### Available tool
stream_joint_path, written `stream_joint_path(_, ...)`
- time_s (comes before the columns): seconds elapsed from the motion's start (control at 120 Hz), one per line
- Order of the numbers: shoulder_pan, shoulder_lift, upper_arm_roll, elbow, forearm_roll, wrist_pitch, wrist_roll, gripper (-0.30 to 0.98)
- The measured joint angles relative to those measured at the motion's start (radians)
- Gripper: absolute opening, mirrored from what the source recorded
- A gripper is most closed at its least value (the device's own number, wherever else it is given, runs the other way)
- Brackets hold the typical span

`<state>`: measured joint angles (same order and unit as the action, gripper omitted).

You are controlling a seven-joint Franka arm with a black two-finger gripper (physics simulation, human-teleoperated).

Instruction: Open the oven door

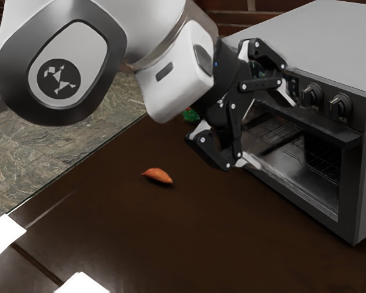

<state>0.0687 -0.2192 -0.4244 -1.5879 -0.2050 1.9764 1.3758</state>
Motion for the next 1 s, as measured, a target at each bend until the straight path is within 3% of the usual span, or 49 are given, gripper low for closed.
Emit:
stream_joint_path(0.25,0.002,0.116,0.032,0.041,0.006,0.014,0.125,0.69)
stream_joint_path(0.5,-0.008,0.262,0.032,0.155,0.055,0.022,0.183,0.69)
stream_joint_path(1.0,0.005,0.363,0.075,0.221,0.096,0.024,0.232,0.69)
